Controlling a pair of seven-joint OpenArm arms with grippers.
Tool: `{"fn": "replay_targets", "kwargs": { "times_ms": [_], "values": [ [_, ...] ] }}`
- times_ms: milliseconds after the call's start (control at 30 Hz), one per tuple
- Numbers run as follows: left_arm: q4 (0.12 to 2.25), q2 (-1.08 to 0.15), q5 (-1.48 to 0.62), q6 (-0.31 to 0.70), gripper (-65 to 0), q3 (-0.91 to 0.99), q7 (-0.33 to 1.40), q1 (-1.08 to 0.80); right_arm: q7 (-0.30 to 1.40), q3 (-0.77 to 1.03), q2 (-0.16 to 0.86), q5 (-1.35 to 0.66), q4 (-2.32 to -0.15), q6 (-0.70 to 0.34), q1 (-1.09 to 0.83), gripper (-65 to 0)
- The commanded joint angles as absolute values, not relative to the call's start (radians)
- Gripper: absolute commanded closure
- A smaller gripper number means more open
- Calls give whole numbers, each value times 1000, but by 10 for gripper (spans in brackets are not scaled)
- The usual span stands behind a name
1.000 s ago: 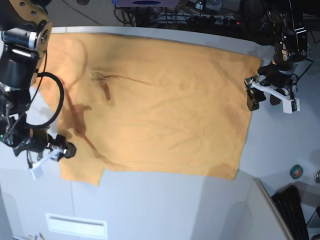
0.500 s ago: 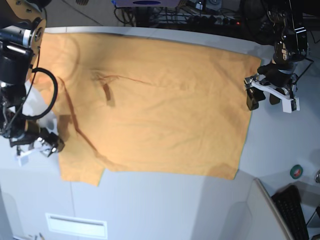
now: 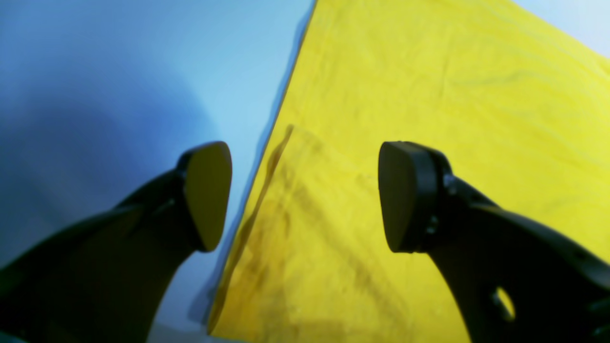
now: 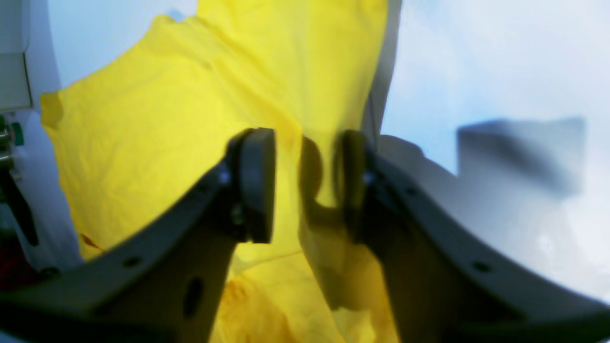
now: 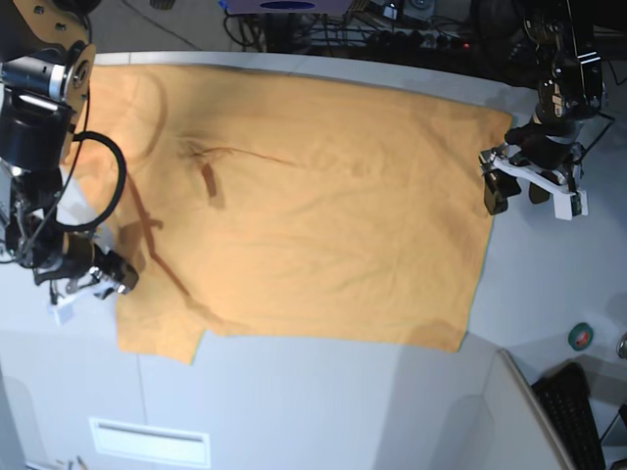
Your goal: Layout the t-shirt on the table in an organized manner, then fold the t-shirt properly
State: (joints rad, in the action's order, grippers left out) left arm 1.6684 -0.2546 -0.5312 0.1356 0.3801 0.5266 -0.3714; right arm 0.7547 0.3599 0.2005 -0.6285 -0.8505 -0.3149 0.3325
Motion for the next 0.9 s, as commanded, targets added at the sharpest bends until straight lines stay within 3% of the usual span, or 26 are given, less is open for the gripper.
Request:
{"fn": "replay_targets", "kwargs": {
  "times_ms": [0, 267, 367, 633, 867],
  "values": [
    [1684, -266, -541, 142, -454, 386, 503, -371, 743, 363, 216, -647, -868, -331, 360, -167],
    [1684, -266, -541, 142, -454, 386, 503, -366, 739, 363, 216, -647, -868, -331, 361, -78],
    [1684, -266, -541, 142, -454, 386, 503, -363, 742, 363, 216, -647, -868, -331, 371, 0],
    [1667, -303, -541, 142, -454, 377, 503, -320, 742, 363, 216, -647, -869, -323, 374, 0],
    [1357, -375, -539, 142, -454, 335, 504, -88, 743, 292, 216, -647, -937, -326, 366, 0]
  ]
}}
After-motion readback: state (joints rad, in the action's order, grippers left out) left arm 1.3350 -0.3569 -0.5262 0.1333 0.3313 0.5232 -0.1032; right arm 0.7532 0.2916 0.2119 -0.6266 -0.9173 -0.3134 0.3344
